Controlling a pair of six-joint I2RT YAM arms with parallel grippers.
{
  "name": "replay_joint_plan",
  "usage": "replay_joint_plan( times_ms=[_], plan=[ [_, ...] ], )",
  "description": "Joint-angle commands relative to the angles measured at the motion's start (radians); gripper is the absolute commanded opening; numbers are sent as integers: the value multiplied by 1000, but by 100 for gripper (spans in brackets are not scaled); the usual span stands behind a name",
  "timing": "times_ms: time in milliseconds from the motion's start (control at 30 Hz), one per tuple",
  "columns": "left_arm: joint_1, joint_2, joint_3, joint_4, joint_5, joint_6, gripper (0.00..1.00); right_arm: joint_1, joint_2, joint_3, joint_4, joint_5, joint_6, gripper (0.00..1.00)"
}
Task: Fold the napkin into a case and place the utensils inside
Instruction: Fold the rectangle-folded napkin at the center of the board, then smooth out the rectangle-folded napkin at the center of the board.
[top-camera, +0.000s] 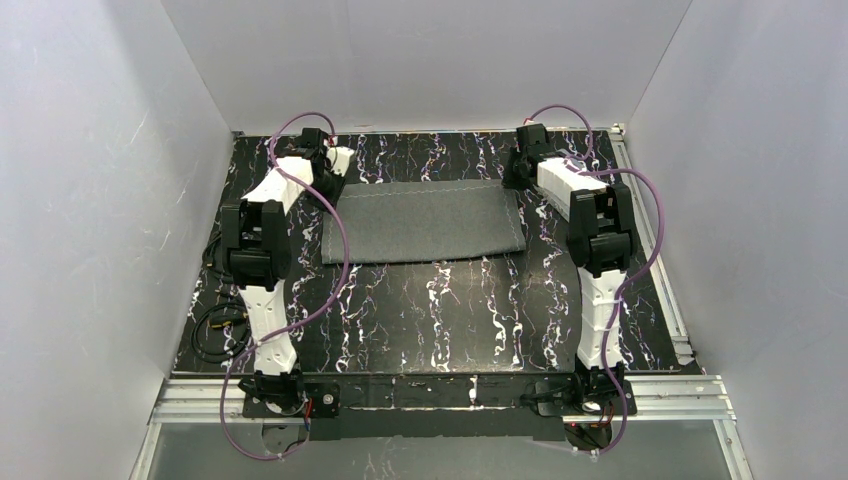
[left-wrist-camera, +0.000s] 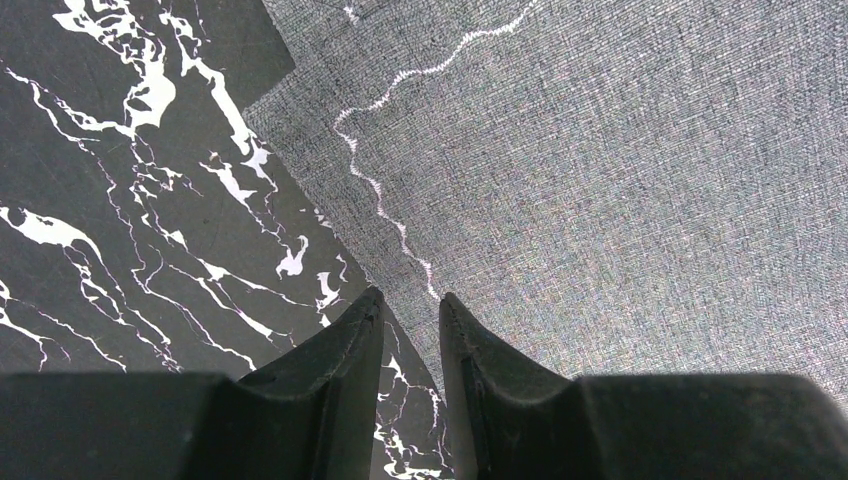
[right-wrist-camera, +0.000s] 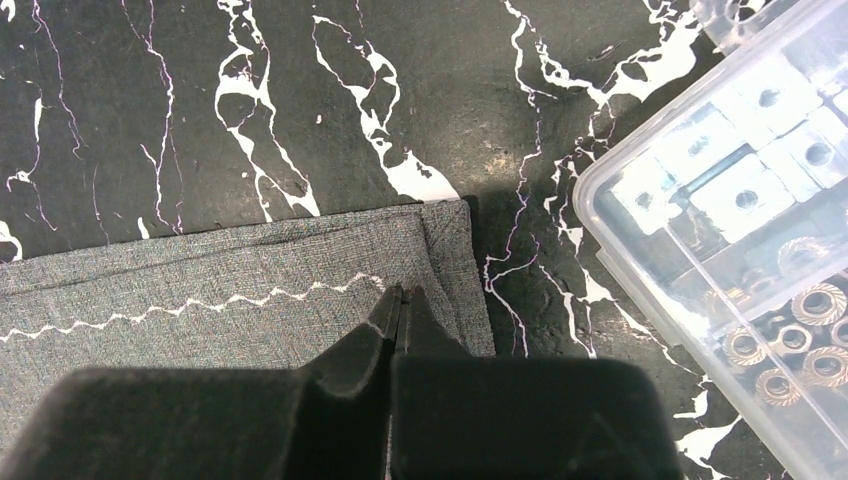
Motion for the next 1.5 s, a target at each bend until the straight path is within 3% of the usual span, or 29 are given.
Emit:
replay_joint_plan(
  times_ms=[0,233,267,300,400,600,767,1033,1333,1467],
  plan=[
    [6,-34,-10,-13,-5,6,26,3,-62,7,28,17,3,1],
    [26,-17,36,-21,-5,-25,28,3,-100,-26,36,50,-16,1],
    [27,3,55,-31,-7,-30,28,3,-102,-30,37,40,-19,24],
    [28,18,75,-36,-11,-34,28,2,-106,-37,36,33,-20,38],
    [28,56,127,-55,-11,-41,28,3,-115,-63,46,9,-19,52],
    [28,133,213,-82,-25,-56,28,2,-101,-98,79,-23,-10,50],
    [32,184,291,-116,-19,-93,35,2,-65,-52,78,-43,-8,48],
    [56,191,313,-118,-9,-142,39,3,-36,3,61,-20,-13,45],
    [72,252,367,-143,33,-175,39,1,-6,-2,61,-15,-6,42],
    [71,275,390,-149,61,-196,31,2,3,-5,65,-22,-6,42]
  ],
)
